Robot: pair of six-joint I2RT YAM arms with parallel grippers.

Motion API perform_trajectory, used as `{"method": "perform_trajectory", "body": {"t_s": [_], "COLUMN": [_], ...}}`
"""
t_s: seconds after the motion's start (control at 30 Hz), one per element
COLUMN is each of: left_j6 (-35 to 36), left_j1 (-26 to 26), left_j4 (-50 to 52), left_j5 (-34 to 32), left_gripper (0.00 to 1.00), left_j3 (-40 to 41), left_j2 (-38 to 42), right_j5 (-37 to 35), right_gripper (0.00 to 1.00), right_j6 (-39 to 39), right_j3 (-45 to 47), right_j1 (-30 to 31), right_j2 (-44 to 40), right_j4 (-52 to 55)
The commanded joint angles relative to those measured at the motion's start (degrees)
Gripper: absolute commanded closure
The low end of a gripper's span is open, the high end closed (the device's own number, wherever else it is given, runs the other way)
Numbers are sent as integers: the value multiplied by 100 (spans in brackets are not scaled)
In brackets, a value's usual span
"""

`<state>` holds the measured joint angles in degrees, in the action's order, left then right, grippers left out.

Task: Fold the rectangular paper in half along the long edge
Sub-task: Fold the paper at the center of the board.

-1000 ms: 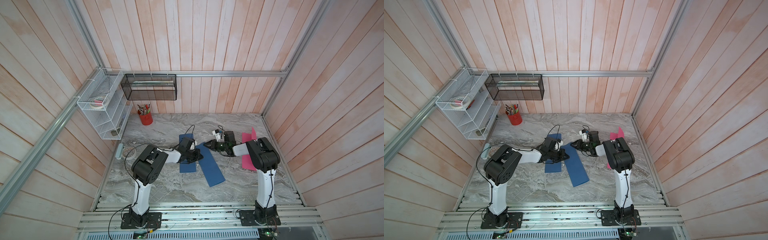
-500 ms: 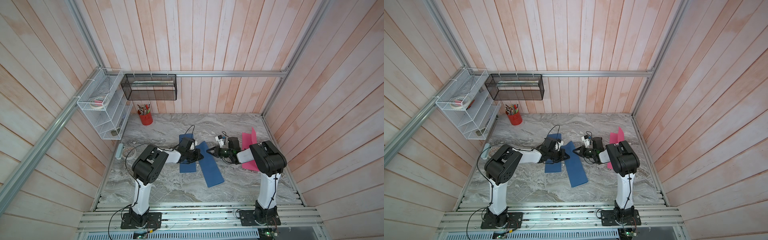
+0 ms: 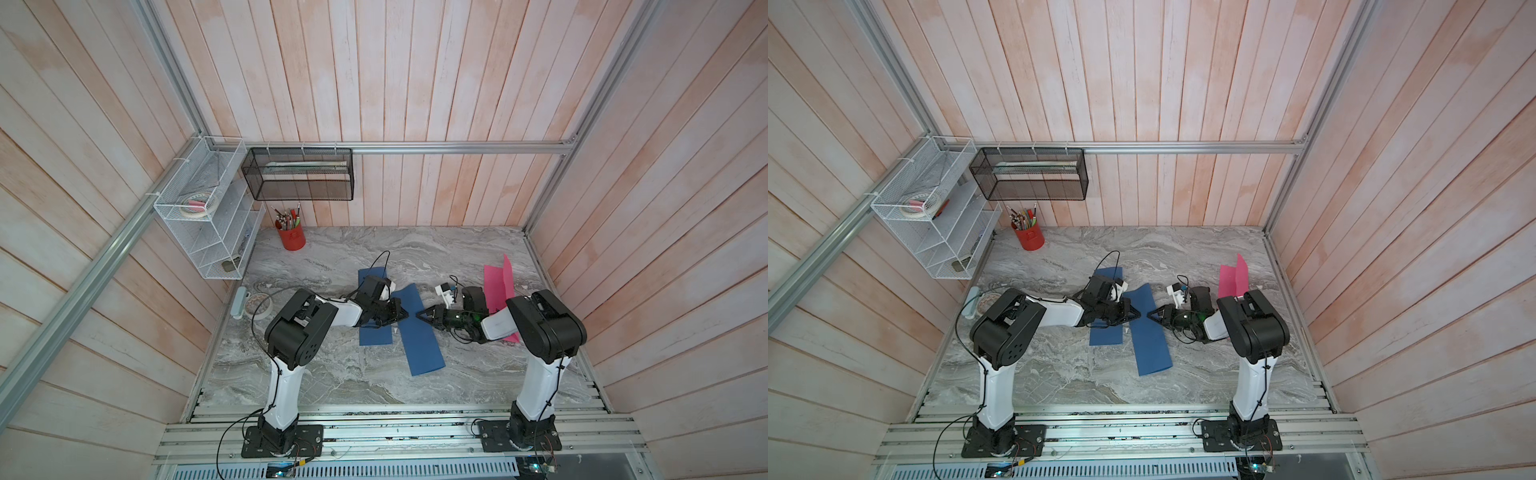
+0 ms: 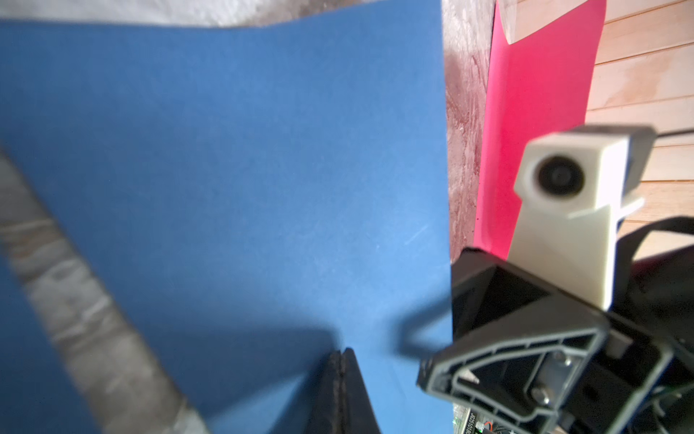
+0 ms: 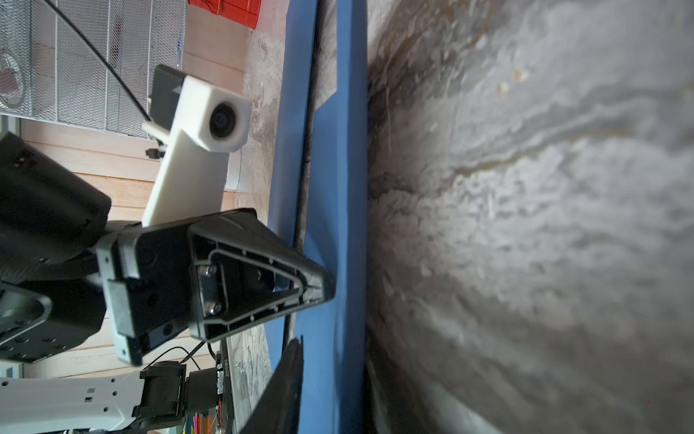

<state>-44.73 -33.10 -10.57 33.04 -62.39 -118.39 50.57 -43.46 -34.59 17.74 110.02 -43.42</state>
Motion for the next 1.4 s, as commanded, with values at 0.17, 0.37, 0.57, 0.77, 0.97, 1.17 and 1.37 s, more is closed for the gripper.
{"method": "perform_trajectory", "body": {"t_s": [0.17, 0.37, 0.57, 0.77, 0.97, 1.17, 1.37], "left_j6": [34, 42, 27, 8, 25, 25, 26], "left_j1": [-4, -3, 10, 9, 6, 6, 6], "left_j4": [780, 801, 819, 793, 811, 828, 819], "left_j5": [-352, -368, -370, -334, -351, -359, -342], "left_gripper": [100, 100, 100, 100, 100, 100, 100], "left_j3": [248, 254, 232, 229, 264, 249, 251], "left_j2": [-429, -427, -439, -483, -470, -503, -538], "right_j5": [-342, -214, -12, -190, -264, -64, -206], "right_gripper": [100, 71, 68, 100, 100, 67, 99], "right_j6": [75, -85, -707, -912, -1174, -1698, -1734], "right_j3": [633, 855, 1465, 1769, 1947, 2305, 2491], "right_j1": [144, 146, 256, 508, 520, 621, 967], "right_j2": [-393, -655, -885, -1026, -1122, -1322, -1771], "right_j4": [370, 338, -388, -597, -934, -1495, -1159]}}
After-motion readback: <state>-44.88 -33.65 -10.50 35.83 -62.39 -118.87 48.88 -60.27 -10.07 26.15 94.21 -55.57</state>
